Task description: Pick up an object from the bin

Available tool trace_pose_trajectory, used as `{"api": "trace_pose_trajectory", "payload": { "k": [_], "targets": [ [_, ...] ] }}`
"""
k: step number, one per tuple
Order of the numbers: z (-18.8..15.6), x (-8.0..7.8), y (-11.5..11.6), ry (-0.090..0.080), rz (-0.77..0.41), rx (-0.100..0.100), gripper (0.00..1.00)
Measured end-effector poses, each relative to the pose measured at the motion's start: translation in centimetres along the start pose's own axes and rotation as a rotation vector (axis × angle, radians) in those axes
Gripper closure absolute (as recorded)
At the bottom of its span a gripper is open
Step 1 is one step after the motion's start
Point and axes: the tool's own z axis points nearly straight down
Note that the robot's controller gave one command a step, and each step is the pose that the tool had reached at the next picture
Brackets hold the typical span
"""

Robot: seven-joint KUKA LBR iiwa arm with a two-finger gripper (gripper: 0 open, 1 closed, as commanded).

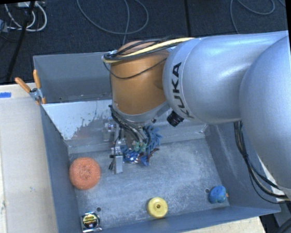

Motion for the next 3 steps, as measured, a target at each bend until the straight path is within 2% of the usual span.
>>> {"api": "trace_pose_trajectory", "payload": {
  "k": [1, 2, 3],
  "targets": [
    [-0.5, -0.1, -0.1, -0.007, 0.004, -0.001, 0.00],
    [6.9, -0.7, 3.9, -0.012, -0.023, -0.002, 0.00],
    [11.1, -0.3, 5.2, -0.003, -0.029, 0.000, 0.00]
  ]
}}
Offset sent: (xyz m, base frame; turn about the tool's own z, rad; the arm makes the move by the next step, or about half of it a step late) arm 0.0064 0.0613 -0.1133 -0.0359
